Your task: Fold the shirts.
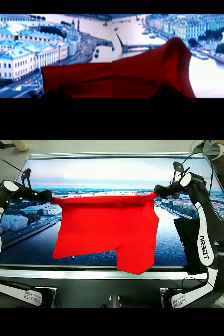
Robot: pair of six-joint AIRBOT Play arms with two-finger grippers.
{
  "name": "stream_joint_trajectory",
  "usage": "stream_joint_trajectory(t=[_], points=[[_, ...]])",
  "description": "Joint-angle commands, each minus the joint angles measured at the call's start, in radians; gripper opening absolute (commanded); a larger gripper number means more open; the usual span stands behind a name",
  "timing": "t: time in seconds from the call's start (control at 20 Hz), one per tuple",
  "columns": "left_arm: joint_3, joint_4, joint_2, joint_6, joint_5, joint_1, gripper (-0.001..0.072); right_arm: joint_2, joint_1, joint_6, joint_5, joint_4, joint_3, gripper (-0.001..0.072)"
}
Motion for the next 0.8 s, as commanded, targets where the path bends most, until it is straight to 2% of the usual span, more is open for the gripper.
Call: stream_joint_trajectory(t=[0.0, 0.15, 0.2, 0.25, 0.3, 0.35, 0.4, 0.45, 0.6, 0.75], points=[[-0.067, 0.140, -0.018, -0.079, -0.261, -0.006, 0.0023, -0.006, 0.002, 0.006, 0.333, -0.010, -0.077, 0.0014], [-0.219, 0.133, -0.029, -0.086, -0.257, -0.021, 0.0024, -0.015, 0.002, 0.034, 0.267, 0.007, -0.207, 0.0014], [-0.236, 0.128, -0.031, -0.094, -0.259, -0.024, 0.0052, -0.015, 0.002, 0.058, 0.254, 0.009, -0.216, 0.0016], [-0.232, 0.126, -0.028, -0.101, -0.262, -0.023, 0.0216, -0.012, 0.002, 0.082, 0.243, 0.011, -0.210, 0.0085], [-0.216, 0.126, -0.018, -0.103, -0.279, -0.018, 0.0460, -0.006, -0.001, 0.095, 0.246, 0.016, -0.193, 0.0293], [-0.194, 0.126, -0.002, -0.101, -0.304, -0.006, 0.0549, 0.009, -0.007, 0.089, 0.290, 0.011, -0.164, 0.0394], [-0.175, 0.126, 0.027, -0.101, -0.327, 0.010, 0.0548, 0.031, -0.016, 0.066, 0.339, 0.006, -0.140, 0.0411], [-0.174, 0.127, 0.064, -0.100, -0.341, 0.031, 0.0546, 0.064, -0.037, 0.035, 0.389, 0.005, -0.132, 0.0485], [-0.295, 0.127, 0.219, -0.090, -0.351, 0.094, 0.0537, 0.137, -0.134, -0.006, 0.536, 0.002, -0.168, 0.0487], [-0.645, 0.126, 0.400, -0.065, -0.278, 0.135, 0.0537, 0.252, -0.166, -0.033, 0.473, 0.006, -0.388, 0.0485]])
